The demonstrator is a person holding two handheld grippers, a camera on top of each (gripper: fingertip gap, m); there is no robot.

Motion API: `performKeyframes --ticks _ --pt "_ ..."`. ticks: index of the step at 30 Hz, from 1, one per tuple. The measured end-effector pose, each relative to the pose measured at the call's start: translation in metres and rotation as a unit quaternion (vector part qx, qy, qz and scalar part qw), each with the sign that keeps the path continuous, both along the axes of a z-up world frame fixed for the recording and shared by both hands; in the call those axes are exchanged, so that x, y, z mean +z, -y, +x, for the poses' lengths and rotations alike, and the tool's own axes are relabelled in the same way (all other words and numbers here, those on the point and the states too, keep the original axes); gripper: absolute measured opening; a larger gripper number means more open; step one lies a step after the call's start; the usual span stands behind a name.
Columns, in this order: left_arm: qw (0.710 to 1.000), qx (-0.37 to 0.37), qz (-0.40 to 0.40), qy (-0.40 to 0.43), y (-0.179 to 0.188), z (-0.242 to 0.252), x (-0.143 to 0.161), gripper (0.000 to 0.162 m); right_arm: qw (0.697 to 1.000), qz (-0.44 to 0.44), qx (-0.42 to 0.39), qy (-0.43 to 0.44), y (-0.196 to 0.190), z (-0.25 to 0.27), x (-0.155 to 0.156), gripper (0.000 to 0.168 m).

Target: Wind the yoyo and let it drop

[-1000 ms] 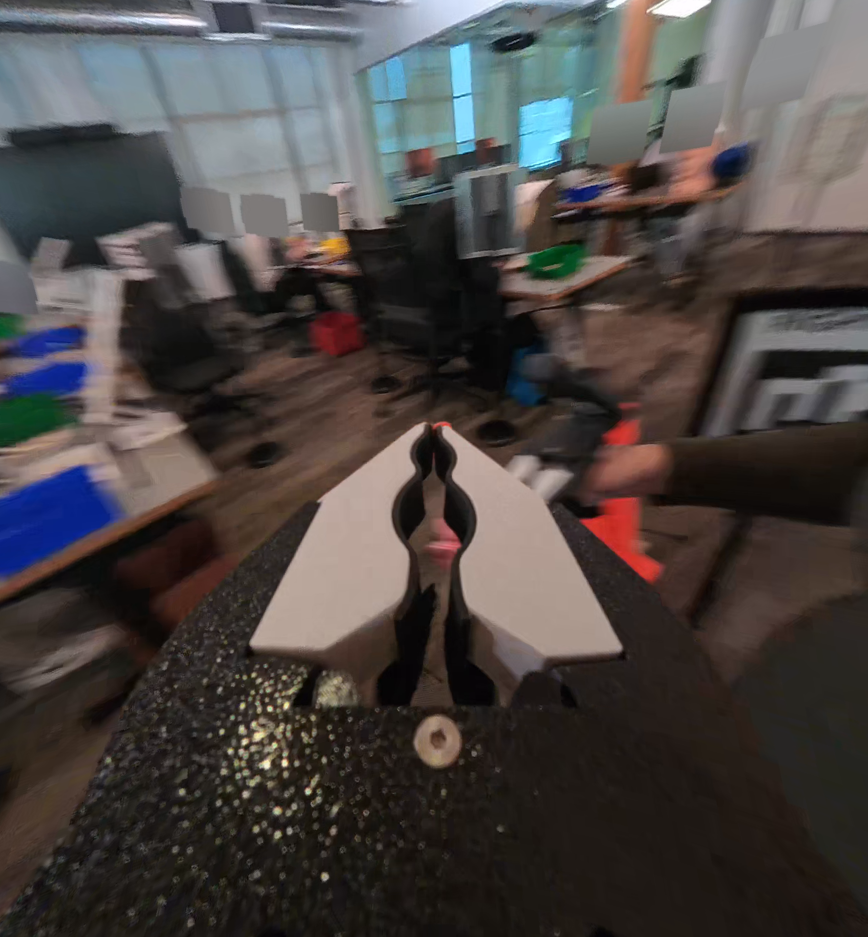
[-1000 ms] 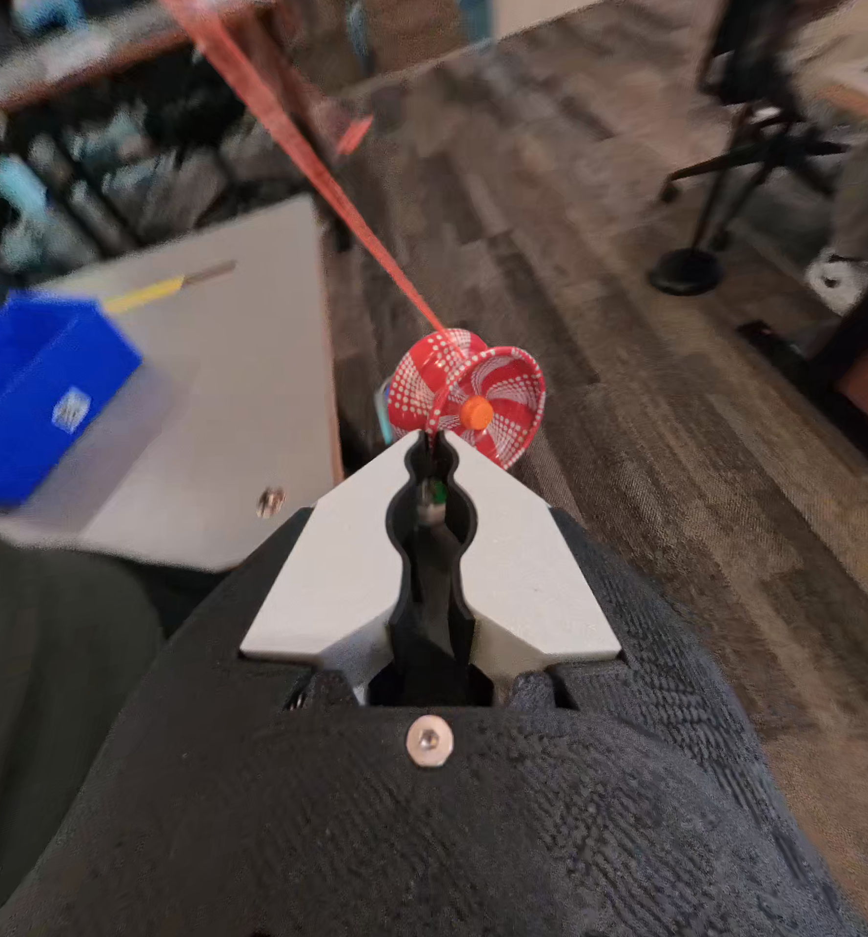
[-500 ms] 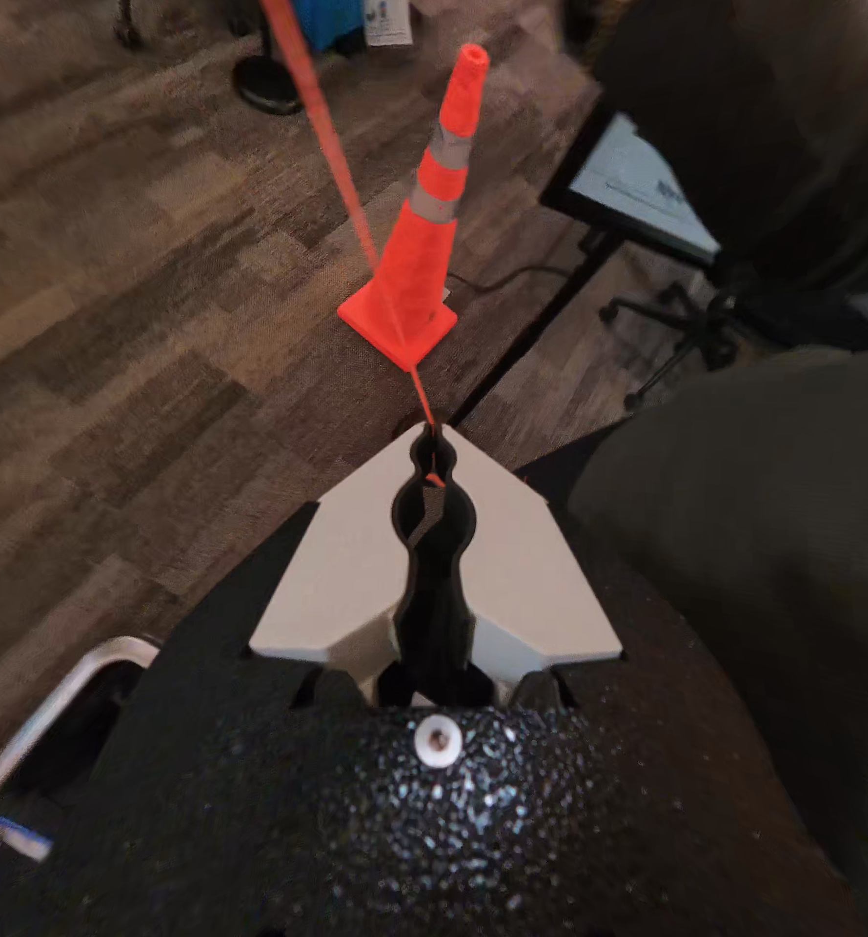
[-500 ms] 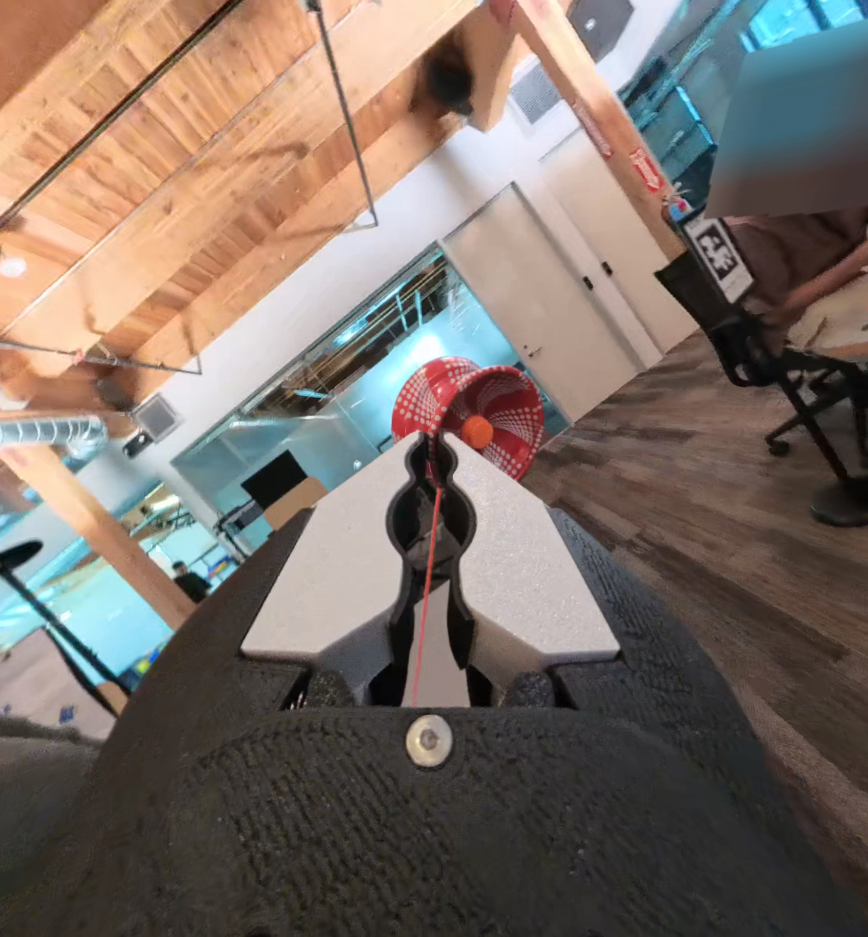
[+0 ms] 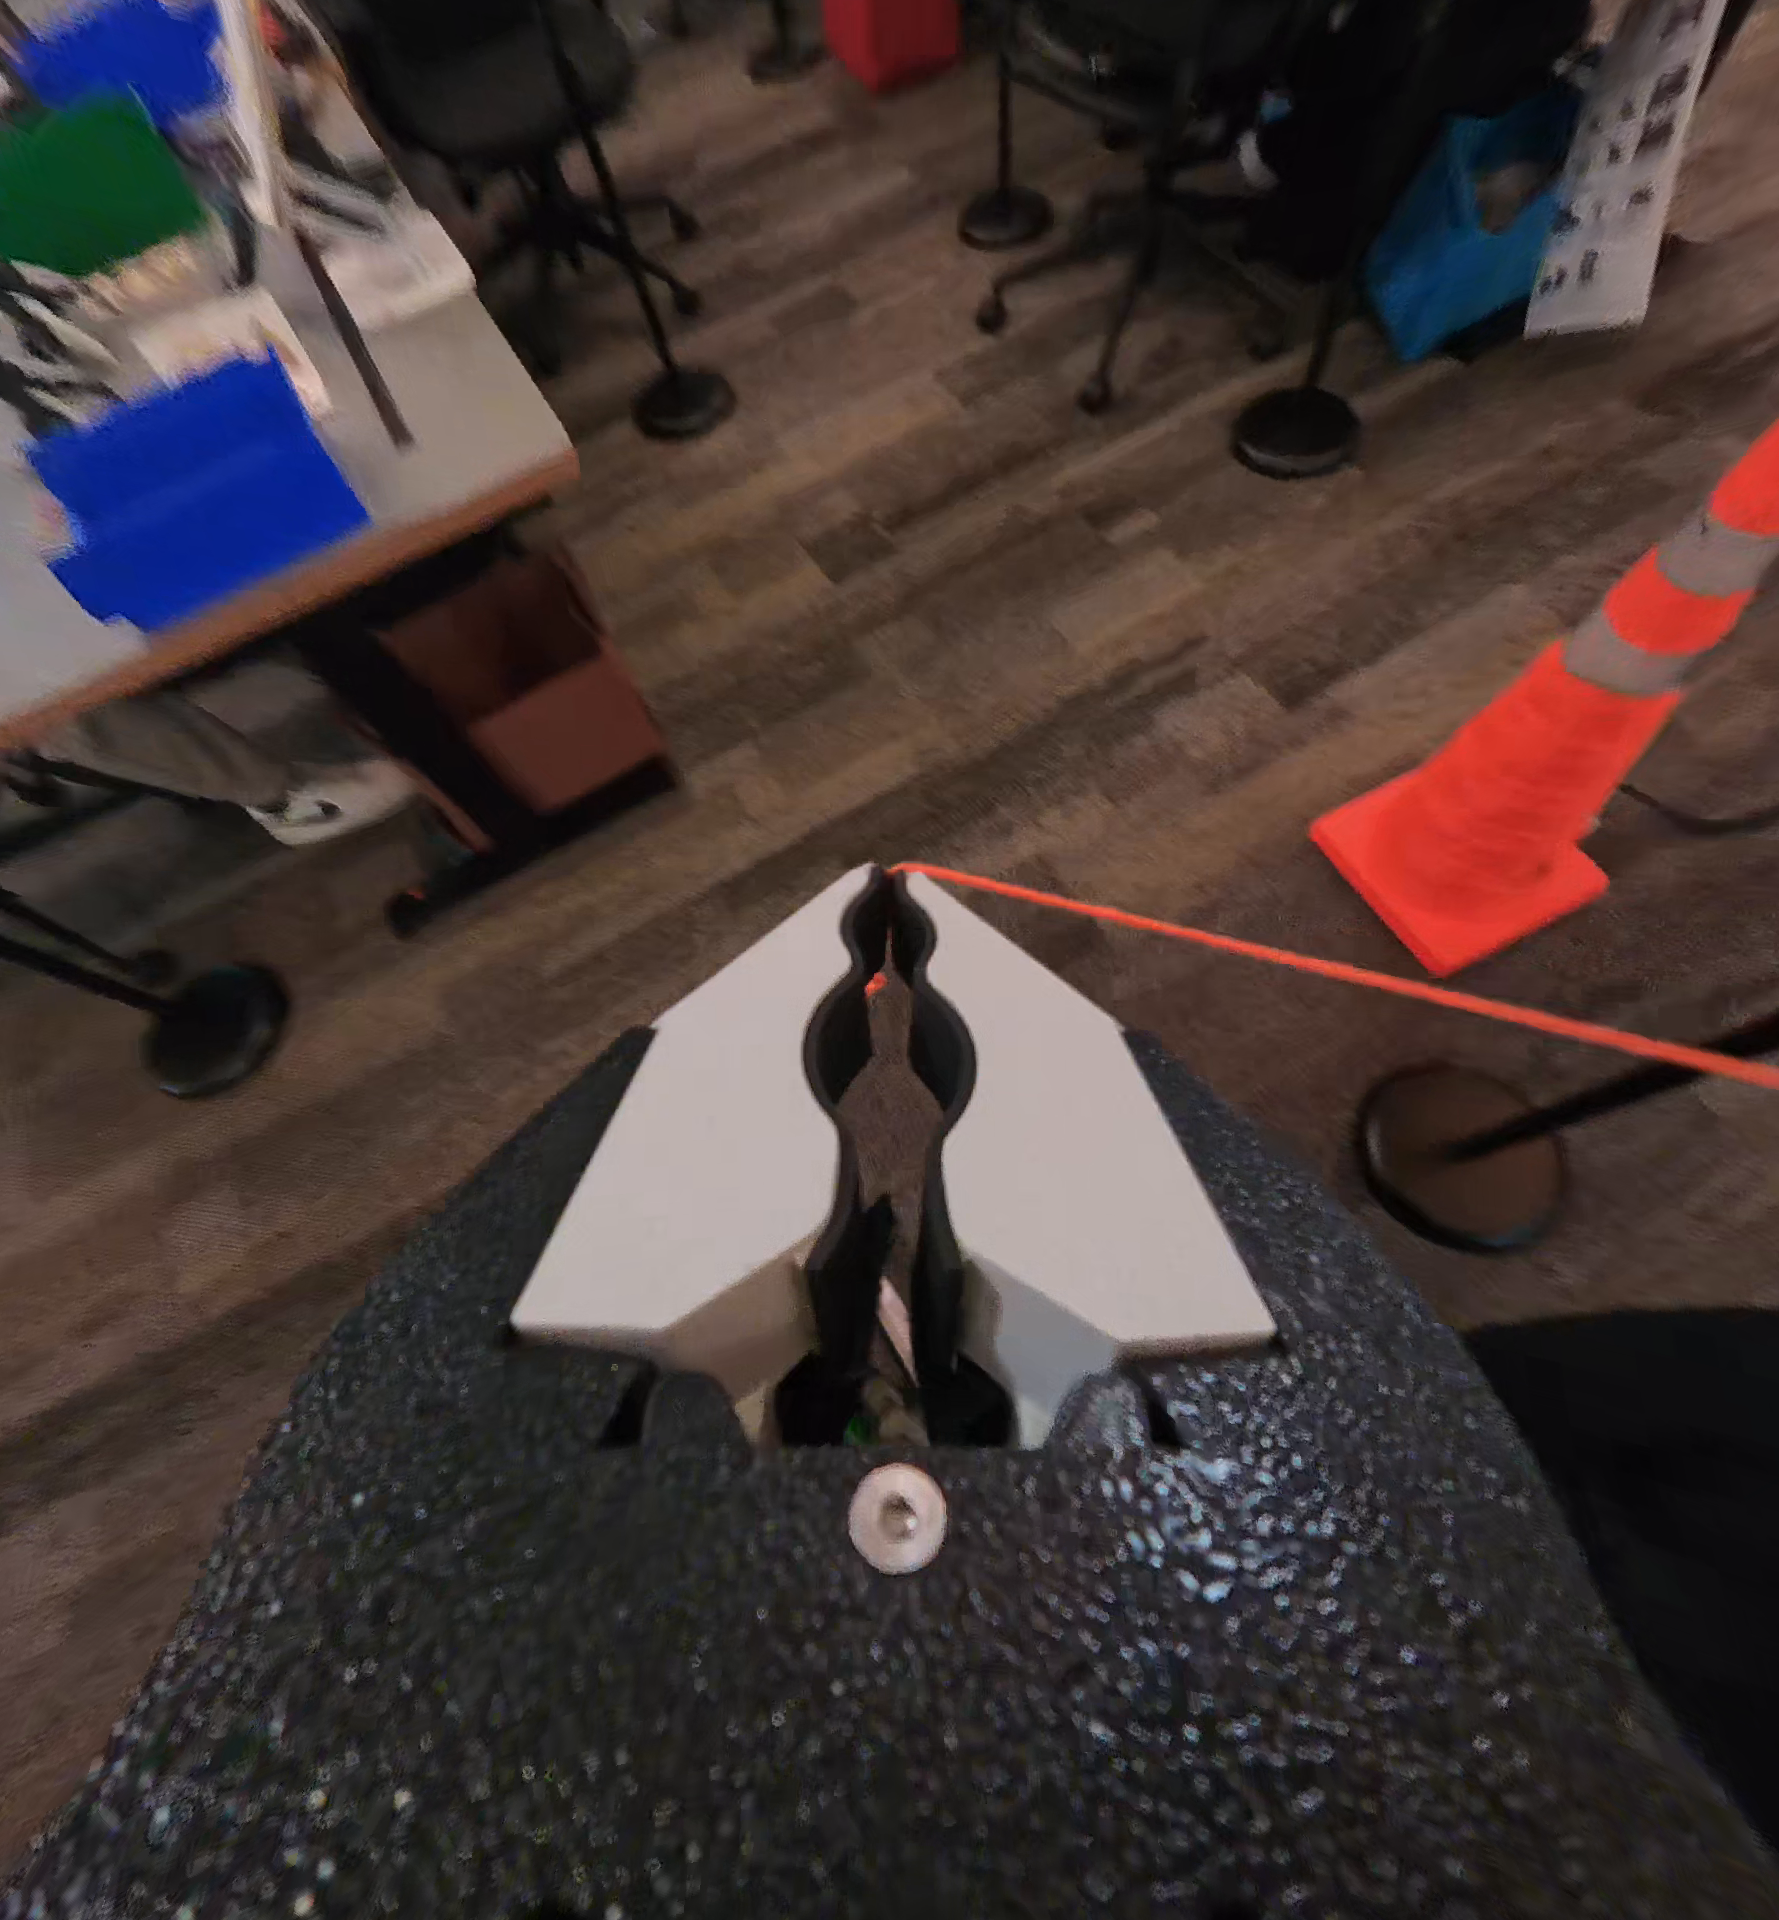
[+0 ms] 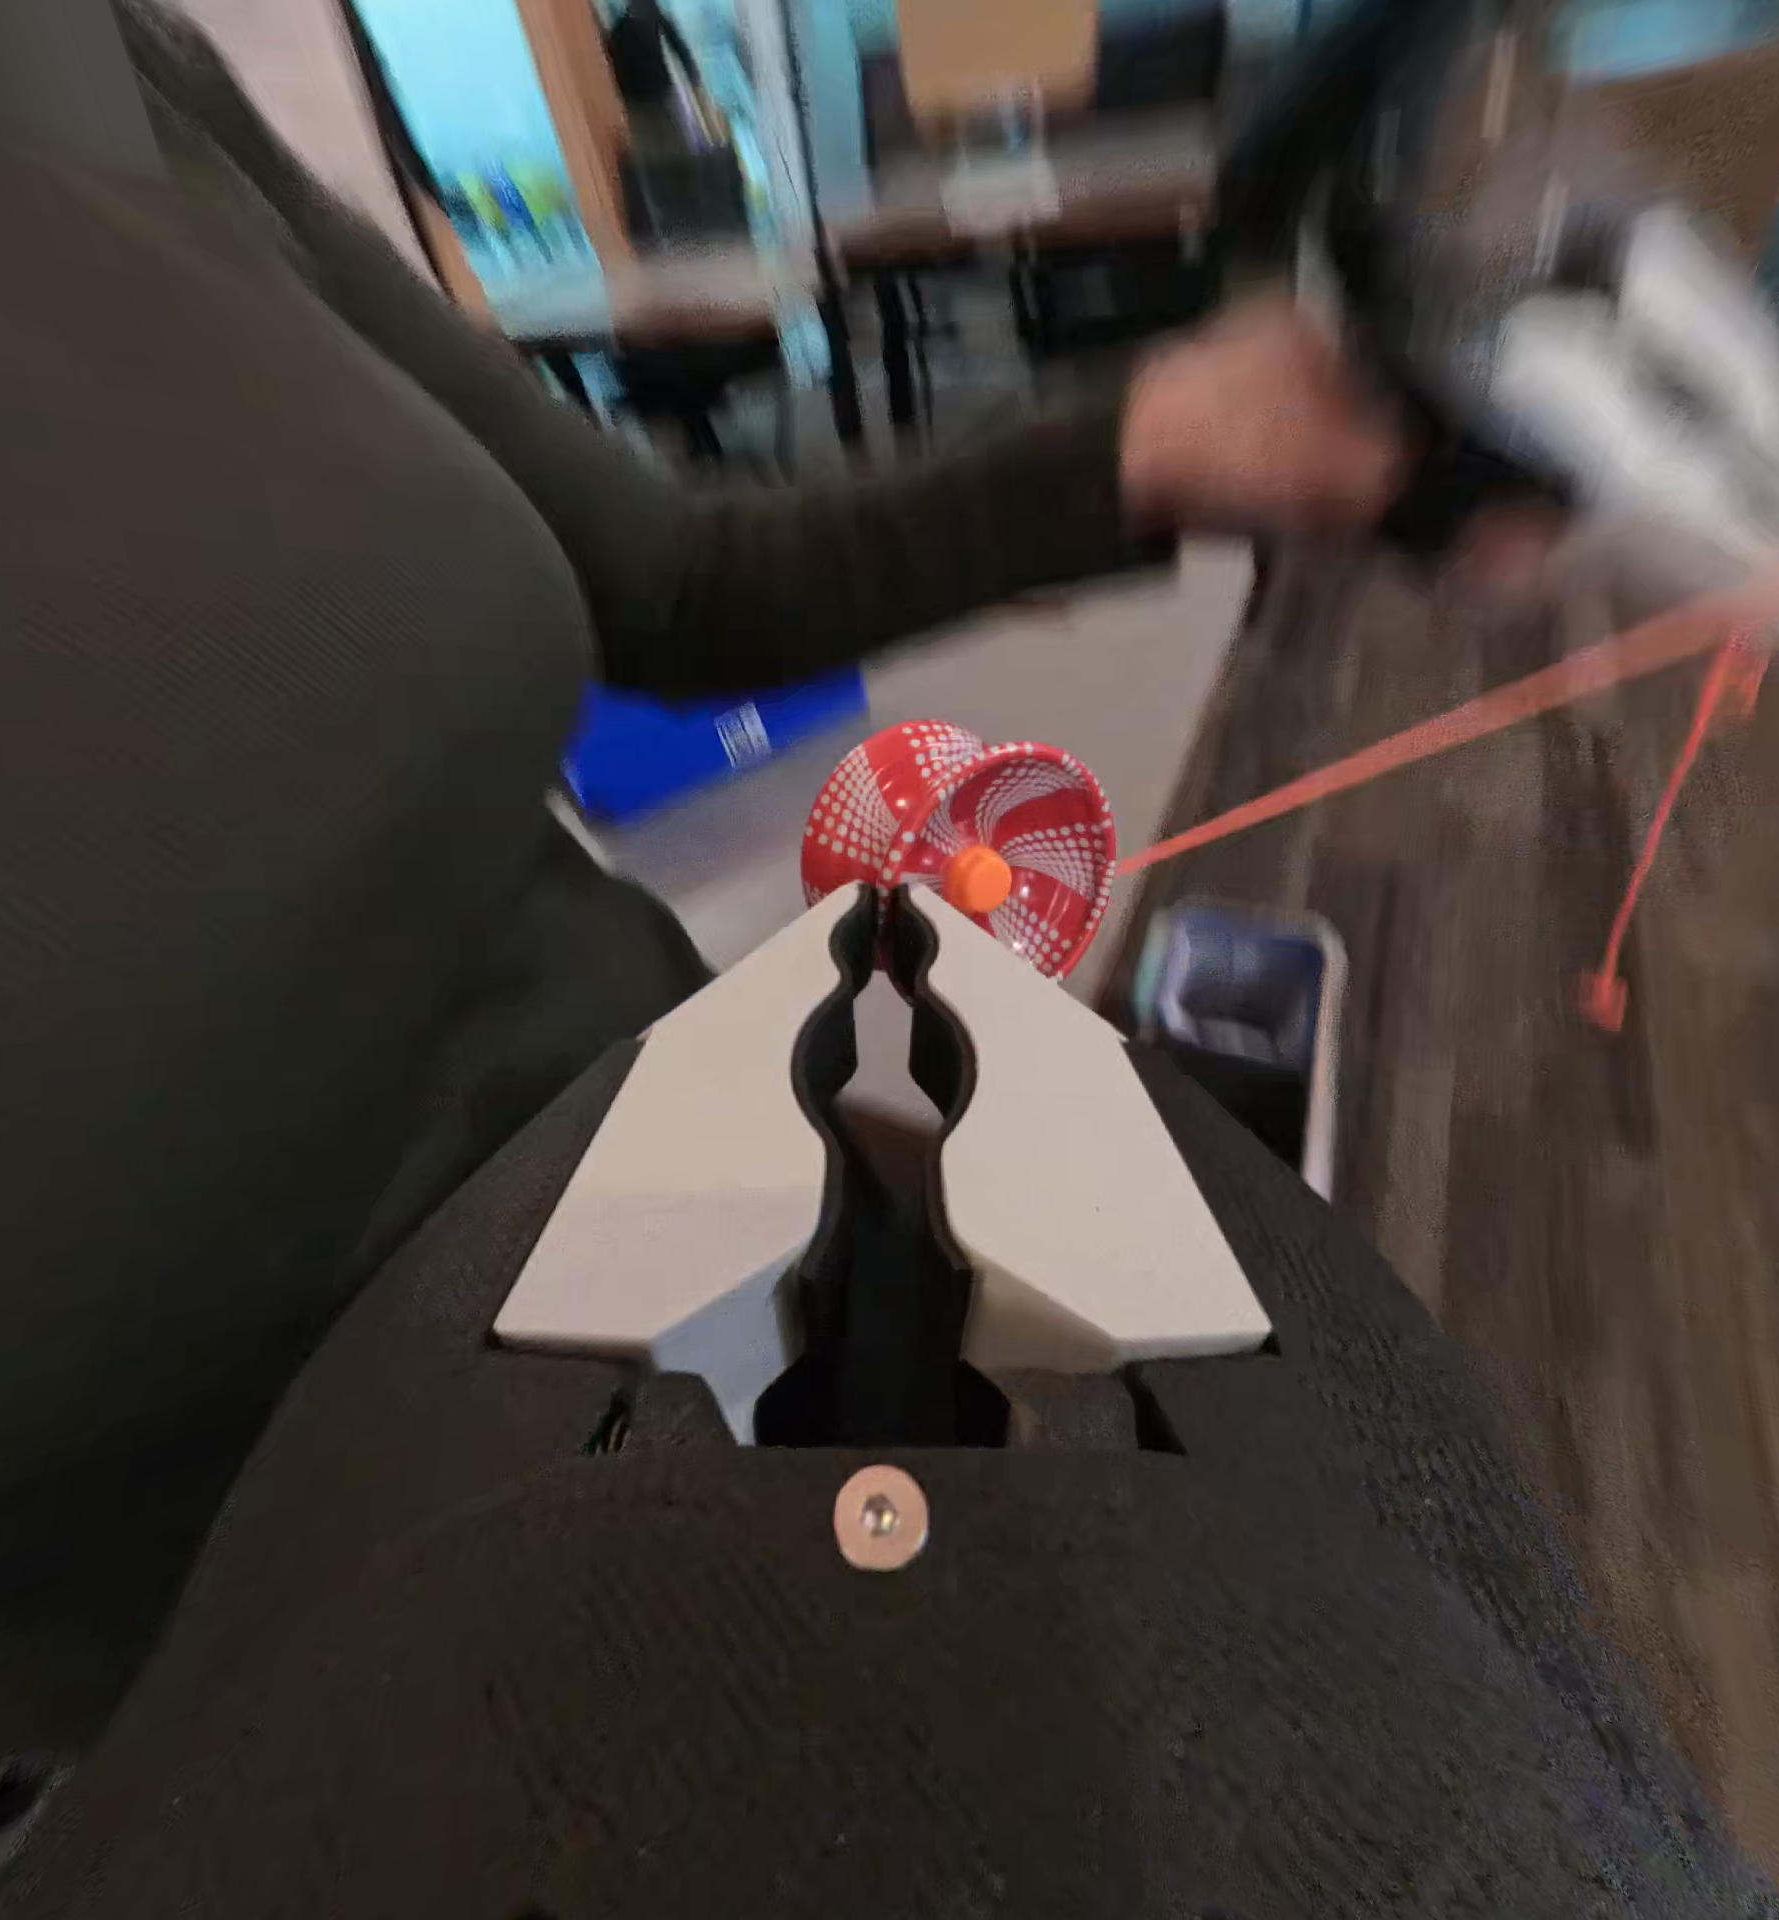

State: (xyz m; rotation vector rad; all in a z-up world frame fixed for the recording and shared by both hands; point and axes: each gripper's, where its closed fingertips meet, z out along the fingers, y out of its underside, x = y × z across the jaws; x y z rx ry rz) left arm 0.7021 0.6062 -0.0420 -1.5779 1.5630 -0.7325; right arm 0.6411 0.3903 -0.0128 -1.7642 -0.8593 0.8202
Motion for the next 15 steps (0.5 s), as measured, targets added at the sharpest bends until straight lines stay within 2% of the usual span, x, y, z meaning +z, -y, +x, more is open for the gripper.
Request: performKeyframes --ticks 3,5,7,9,11,15 --pt "0.997 -0.025 0.022 0.065 0.020 -0.001 0.055 0.000 0.983 -0.069 -0.099 0.140 -0.018 0.034 -0.062 0.002" --pt "0.994 -0.056 0.050 0.084 0.050 -0.004 0.077 0.000 0.966 -0.089 -0.185 0.157 -0.035 0.064 -0.080 0.002" --pt "0.990 -0.087 0.077 0.084 0.083 -0.009 0.085 0.000 0.940 -0.086 -0.301 0.134 -0.055 0.102 -0.083 0.002" --pt "0.987 -0.117 0.081 0.073 0.112 -0.017 0.081 0.000 0.916 -0.063 -0.388 0.082 -0.068 0.134 -0.076 0.002" --pt "0.986 -0.149 0.053 0.056 0.139 -0.023 0.066 0.000 0.897 -0.039 -0.440 0.021 -0.075 0.156 -0.063 0.002" --pt "0.976 -0.211 -0.049 0.026 0.186 -0.031 0.022 0.000 0.873 0.009 -0.476 -0.105 -0.082 0.172 -0.025 0.001"
